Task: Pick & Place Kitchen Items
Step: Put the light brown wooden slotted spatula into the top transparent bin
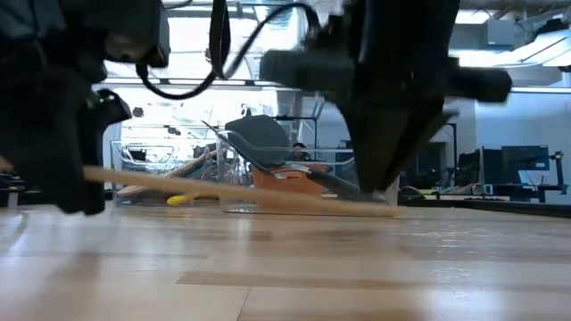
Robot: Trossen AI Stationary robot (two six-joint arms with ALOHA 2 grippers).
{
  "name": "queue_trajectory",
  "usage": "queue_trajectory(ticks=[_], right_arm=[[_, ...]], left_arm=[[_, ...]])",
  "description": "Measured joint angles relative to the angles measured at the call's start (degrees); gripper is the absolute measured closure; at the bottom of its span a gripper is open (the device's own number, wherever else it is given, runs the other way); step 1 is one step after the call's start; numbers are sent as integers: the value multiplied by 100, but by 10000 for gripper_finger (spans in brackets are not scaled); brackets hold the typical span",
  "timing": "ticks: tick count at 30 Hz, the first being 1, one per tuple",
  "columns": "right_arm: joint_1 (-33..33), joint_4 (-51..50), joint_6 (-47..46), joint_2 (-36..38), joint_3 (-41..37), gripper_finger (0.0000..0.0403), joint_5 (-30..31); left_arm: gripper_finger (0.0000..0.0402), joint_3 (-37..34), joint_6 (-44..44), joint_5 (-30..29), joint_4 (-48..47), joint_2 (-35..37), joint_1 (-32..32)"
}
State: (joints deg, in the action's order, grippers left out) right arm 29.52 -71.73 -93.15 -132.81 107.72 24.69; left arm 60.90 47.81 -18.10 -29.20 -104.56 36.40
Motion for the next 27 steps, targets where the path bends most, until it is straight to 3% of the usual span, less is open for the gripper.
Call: queue_trajectory(ticks=[4,8,14,19,23,27], right_arm=[[9,-630,716,6,442,335,-210],[79,-1489,805,22,943,327,-304],[382,-1806,989,257,1253,342,-296],[748,-1752,599,573,1304,365,-161],[1113,-1834,65,730,1314,396,267],[1420,-1832,-392,719,1308,396,901]], left_arm=[[340,0,-169,-101,-24,193,-2],[340,0,-289,-213,-101,409,0],[340,0,-283,-481,-710,716,-7],[340,0,-277,-758,-1170,951,-11],[340,-2,-420,-1277,-1341,1254,-29],[340,0,-598,-1821,-1429,1762,-109]])
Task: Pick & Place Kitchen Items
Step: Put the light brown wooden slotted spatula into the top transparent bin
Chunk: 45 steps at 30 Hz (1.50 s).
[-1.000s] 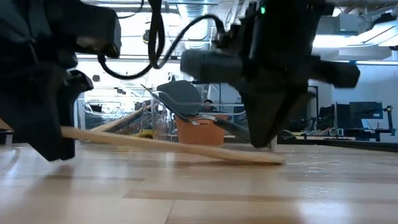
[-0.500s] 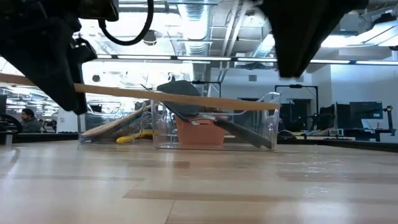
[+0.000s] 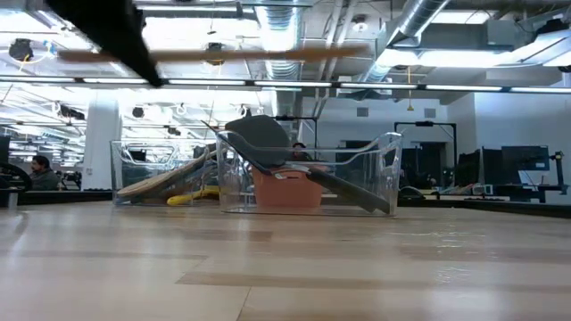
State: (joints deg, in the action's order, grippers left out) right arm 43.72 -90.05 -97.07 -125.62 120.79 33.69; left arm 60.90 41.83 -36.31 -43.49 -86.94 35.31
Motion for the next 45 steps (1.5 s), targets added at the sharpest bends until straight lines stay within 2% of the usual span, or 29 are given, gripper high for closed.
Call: queue_trajectory(ticks=[6,12,19,28,30,33,40,45], right_arm=[[141,4,-822,-20,-378,400,933],[29,3,-1257,-26,-1212,402,880],[-156,10,-1554,-26,-2141,402,658],[-140,49,-1554,-26,-2229,403,634],[-137,50,-1554,-26,-2229,403,633],[-137,56,-1552,-26,-2229,403,621],[-131,93,-1552,-26,-2229,403,615],[-126,97,-1552,-26,-2232,403,509]], left_arm=[[340,0,-373,-1296,-207,980,-14],[340,4,-876,-2185,-218,1936,-243],[340,5,-1626,-2409,-218,2557,-1065],[340,-220,-2390,-2534,-109,2822,-3000],[340,-513,-2400,-2424,77,2893,-3484],[340,-1068,-2736,-1927,633,3017,-4153],[340,-2315,-3684,84,3002,3264,-5586],[340,-2946,-3694,1028,3580,3262,-6379]])
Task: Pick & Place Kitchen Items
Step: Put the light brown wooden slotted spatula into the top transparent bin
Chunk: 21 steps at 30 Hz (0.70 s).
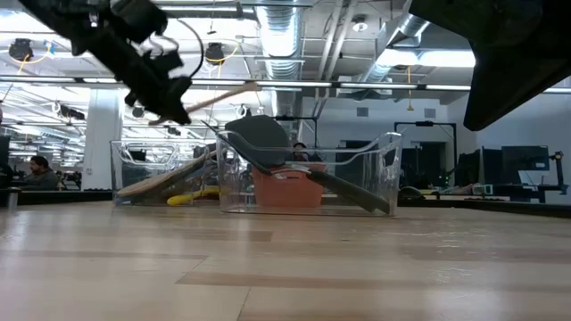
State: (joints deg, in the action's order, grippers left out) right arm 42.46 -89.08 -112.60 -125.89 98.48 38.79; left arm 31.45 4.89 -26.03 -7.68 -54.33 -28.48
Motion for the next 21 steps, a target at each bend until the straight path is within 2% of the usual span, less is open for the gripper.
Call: queue_trajectory(ticks=[9,14,21], right_arm=[[-24,-2,2,0,0,403,0],[-24,-4,2,0,-2,403,1],[-25,-17,2,0,-2,403,2]], left_arm=[[340,-1036,130,1073,901,-4,-821],[340,-1426,181,1280,1344,-4,-998],[339,-1707,484,1596,1426,-8,-1028]])
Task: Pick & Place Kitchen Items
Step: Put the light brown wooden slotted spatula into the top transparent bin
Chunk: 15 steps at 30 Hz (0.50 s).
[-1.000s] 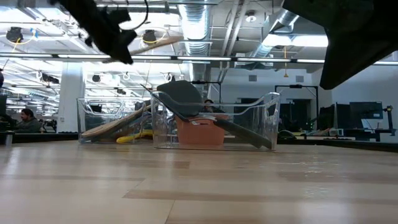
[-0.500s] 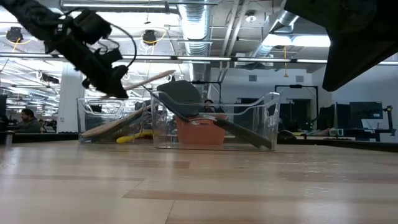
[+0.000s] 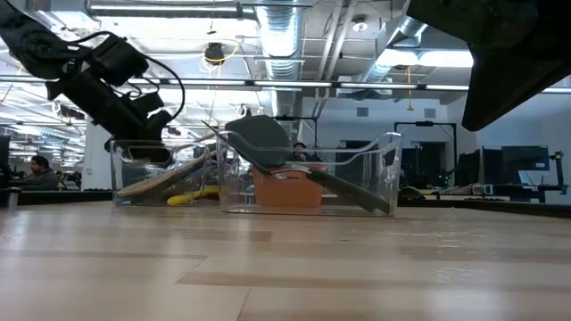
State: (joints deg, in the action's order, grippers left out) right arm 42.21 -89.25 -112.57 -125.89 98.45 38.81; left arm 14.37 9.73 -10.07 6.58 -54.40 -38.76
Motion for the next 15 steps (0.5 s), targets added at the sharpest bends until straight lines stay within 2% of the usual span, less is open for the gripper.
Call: queue_trajectory(ticks=[5,15], right_arm=[[-1,-5,2,0,0,403,0],[1,-5,4,0,0,403,-2]], left_arm=[[339,-165,328,40,103,-8,4],[322,-202,336,55,119,-10,4]])
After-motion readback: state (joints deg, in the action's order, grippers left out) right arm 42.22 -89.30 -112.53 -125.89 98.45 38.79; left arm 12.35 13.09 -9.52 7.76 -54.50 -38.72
